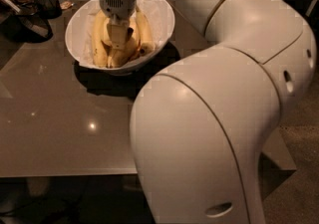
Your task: Pick banana from white bowl
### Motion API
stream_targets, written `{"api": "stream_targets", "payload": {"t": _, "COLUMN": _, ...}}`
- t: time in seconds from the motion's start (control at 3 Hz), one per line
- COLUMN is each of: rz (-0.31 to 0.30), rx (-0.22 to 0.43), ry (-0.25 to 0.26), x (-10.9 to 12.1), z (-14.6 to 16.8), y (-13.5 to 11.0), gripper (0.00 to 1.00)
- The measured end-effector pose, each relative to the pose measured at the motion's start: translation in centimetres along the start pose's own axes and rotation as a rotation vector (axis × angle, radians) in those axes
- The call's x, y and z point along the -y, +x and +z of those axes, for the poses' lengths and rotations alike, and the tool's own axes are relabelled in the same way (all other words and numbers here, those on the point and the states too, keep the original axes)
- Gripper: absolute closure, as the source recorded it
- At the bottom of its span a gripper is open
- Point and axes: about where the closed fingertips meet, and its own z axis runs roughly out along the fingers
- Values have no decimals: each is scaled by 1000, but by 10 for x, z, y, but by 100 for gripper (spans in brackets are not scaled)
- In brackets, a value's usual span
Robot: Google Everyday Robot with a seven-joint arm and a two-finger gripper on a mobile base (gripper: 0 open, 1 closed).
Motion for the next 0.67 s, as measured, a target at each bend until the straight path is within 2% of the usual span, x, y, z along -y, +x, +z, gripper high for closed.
{"api": "stream_targets", "payload": {"t": 0.67, "rz": 0, "rx": 0, "ry": 0, "x": 0, "z": -8, "y": -1, "gripper": 100}}
